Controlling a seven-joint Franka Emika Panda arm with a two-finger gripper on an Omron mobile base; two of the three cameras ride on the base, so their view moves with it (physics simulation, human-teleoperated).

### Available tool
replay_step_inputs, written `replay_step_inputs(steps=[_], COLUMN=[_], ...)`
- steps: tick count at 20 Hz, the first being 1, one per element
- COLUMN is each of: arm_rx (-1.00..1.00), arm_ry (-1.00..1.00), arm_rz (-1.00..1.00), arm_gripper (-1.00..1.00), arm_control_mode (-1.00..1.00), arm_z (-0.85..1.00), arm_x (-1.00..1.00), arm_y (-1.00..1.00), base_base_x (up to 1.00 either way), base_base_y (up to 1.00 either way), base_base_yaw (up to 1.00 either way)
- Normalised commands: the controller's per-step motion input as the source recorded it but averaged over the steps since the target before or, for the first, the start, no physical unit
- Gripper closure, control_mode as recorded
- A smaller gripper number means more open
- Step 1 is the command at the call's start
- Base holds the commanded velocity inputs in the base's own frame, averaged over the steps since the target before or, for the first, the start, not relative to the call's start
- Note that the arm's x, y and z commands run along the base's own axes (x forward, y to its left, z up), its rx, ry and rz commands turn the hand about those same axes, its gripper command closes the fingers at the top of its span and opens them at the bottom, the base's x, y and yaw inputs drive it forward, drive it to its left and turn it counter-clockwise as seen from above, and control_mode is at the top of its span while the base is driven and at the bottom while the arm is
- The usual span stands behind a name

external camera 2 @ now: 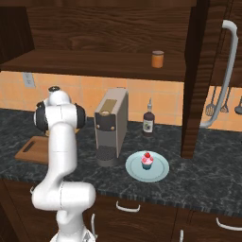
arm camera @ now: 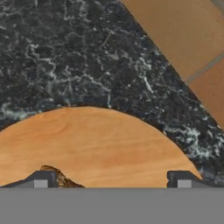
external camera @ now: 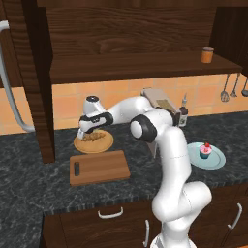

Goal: From the different types of pastries on the counter, select a croissant and place it on the cutting board. Then retrieve a jar of jam from the cabinet and place it alongside the croissant on the cutting board.

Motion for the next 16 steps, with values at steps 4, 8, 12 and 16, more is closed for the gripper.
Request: replay_step_inputs(steps=[4,8,12,16], arm_rx=[-0.04,0.00,0.00,-0.02], arm_ry=[0.00,0.00,0.00,0.00], arm_rz=[0.15,0.12,0.15,0.18], arm_gripper=[-1.00,-1.00,-1.00,-1.00], arm_control_mode=[-1.00,-1.00,-1.00,-1.00], arm_z=[-0.08,0.04,0.01,-0.20], arm_x=[-0.32,-0.44,-0.56,-0.17], arm_y=[-0.12,-0.19,-0.31,-0.08], base_base_x=[0.00,0.00,0.00,0.00], base_base_y=[0.00,0.00,0.00,0.00], base_base_yaw=[0.00,0.00,0.00,0.00])
